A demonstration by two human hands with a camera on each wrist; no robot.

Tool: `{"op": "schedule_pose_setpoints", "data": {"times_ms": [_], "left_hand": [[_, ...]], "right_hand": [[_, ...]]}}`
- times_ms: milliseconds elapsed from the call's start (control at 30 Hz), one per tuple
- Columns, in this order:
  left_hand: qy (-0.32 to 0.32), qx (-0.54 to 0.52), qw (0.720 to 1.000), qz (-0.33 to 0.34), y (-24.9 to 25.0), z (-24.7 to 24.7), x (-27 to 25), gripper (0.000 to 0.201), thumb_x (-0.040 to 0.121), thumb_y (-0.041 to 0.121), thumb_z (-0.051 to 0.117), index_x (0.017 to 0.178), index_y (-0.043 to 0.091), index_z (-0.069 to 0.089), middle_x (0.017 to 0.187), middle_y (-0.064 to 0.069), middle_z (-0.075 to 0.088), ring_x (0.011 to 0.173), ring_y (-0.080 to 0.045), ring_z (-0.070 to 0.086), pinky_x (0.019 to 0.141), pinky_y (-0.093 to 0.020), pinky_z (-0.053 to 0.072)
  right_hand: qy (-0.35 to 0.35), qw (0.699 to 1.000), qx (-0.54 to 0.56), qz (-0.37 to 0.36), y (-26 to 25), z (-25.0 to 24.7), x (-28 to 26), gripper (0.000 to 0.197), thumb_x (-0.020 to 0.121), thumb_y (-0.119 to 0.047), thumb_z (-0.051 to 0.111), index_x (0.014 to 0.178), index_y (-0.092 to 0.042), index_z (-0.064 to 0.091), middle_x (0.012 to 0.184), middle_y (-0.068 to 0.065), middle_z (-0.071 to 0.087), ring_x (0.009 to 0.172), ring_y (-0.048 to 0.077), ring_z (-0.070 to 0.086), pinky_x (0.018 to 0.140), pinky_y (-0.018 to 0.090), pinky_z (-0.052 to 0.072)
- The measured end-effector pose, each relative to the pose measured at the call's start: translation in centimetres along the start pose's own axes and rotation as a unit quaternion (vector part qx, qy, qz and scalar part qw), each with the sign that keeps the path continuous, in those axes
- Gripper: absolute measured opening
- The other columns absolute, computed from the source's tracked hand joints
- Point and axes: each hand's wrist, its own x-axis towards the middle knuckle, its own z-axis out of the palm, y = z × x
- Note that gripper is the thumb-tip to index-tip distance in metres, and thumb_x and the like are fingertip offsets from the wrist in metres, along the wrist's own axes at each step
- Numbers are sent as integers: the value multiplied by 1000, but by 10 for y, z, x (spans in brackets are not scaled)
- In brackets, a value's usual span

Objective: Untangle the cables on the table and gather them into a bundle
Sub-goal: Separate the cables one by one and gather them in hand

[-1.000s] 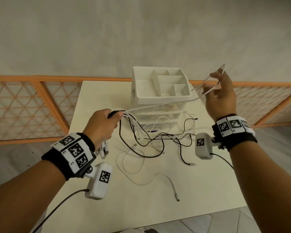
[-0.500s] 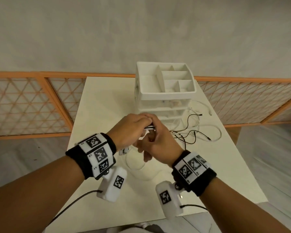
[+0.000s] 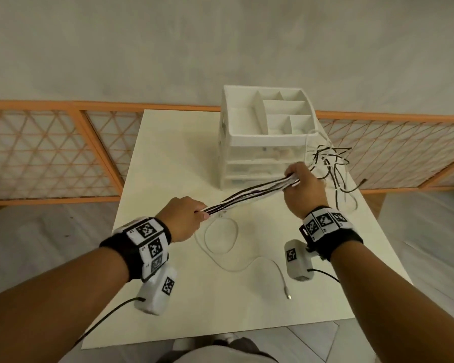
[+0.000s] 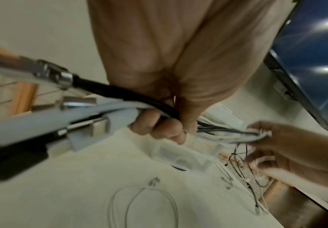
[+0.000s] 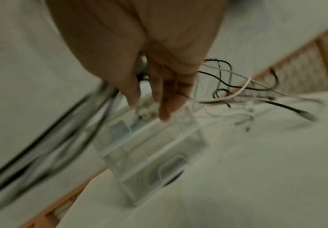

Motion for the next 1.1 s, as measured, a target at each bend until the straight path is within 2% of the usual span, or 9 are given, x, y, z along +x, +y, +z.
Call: {"op": "schedule_pose_setpoints", "data": {"times_ms": [133,233,300,433,533,667,833,933,1100], "left_hand": [[-27,-78,997,-3,-11,3,-4,20,101,25,52,100,23,72,76,1,67,55,-9,62,59,-23,44],[-14,-75,997,-11,-7,3,-2,21,101,25,51,90,17,67,75,1,65,58,-13,59,55,-23,41],[7,-42,999,-22,-4,1,2,26,101,26,50,79,16,58,74,-1,60,61,-17,52,55,-26,38],[2,-91,995,-50,-2,1,11,24,100,27,50,84,9,53,73,-4,52,64,-24,46,63,-30,37],[-2,-160,986,-54,2,1,12,31,97,35,56,78,13,46,69,-4,46,65,-25,44,64,-34,36],[-4,-206,978,-40,15,0,8,36,94,42,61,74,15,49,65,-5,49,55,-21,40,50,-25,31],[23,-226,974,18,27,5,5,31,98,42,56,95,12,64,96,-3,73,60,-10,56,49,-24,33],[9,-267,963,40,30,8,6,29,100,39,52,92,12,57,85,-3,75,54,-8,59,44,-19,34],[69,-170,982,37,13,-6,11,34,101,41,48,77,18,51,68,1,68,57,-14,54,60,-29,40]], "right_hand": [[-59,991,42,117,30,11,-4,20,88,-10,64,87,-30,63,99,6,74,84,26,75,76,42,62],[-66,992,32,103,27,23,-15,72,88,-17,73,146,-37,37,133,10,61,122,36,61,103,50,51],[-103,991,-7,79,18,36,-32,94,86,-19,76,157,-33,16,141,12,57,125,36,58,106,46,48],[-201,975,-93,-30,21,74,-76,46,85,-27,72,126,-26,52,109,-4,66,96,23,63,86,35,52],[-369,897,-229,-82,33,97,-99,34,85,-30,66,119,-31,63,117,-6,61,107,22,62,90,33,50],[-404,853,-311,-111,39,106,-106,20,84,-26,58,101,-20,68,112,3,60,100,32,63,74,31,43],[-286,940,-79,-166,-4,71,-82,22,83,-35,59,91,-26,76,82,-2,75,72,18,66,73,26,53],[-159,968,62,-183,-47,26,-49,6,88,-19,75,89,-18,81,78,-2,74,68,11,62,69,19,47],[38,989,137,-43,-51,-62,6,6,85,-19,79,82,-25,79,78,-11,74,64,-8,62,70,9,51]]}}
